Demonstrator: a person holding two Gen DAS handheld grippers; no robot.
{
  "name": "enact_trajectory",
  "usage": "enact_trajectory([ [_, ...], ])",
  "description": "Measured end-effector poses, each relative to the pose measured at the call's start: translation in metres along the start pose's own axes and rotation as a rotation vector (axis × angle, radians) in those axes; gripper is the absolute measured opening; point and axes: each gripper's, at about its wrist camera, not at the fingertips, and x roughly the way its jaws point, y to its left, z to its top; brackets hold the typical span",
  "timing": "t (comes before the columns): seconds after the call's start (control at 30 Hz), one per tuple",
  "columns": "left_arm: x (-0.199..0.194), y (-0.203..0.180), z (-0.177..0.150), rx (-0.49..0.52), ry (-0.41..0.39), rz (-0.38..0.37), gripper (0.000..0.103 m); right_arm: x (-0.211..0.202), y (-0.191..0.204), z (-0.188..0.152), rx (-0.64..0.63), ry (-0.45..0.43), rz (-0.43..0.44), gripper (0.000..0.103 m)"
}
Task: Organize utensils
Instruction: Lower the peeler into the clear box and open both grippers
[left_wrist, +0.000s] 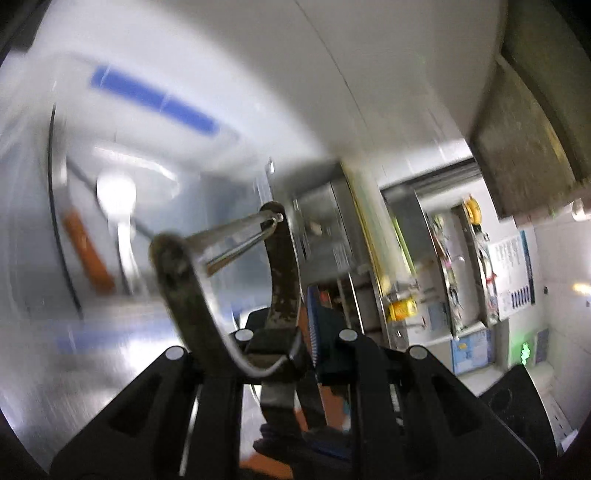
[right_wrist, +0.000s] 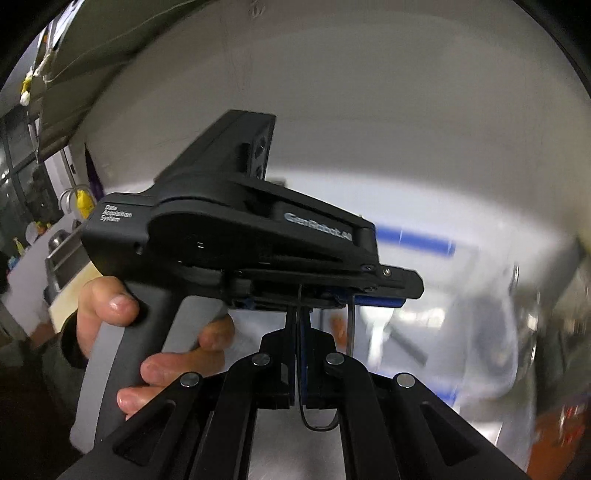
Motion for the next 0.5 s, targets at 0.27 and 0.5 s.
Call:
enact_trajectory([
  [0.27, 0.066, 0.080, 0.073, -0.198, 0.100, 0.129, 0.012, 0.113, -0.074, 0.021, 0.090, 0.169, 0.104, 0.002],
  [0.5, 0.106, 0.139, 0.076, -0.316, 0.197, 0.230, 0.011, 0.182, -0.106, 0.006, 0.171, 0.340, 0.176, 0.003],
])
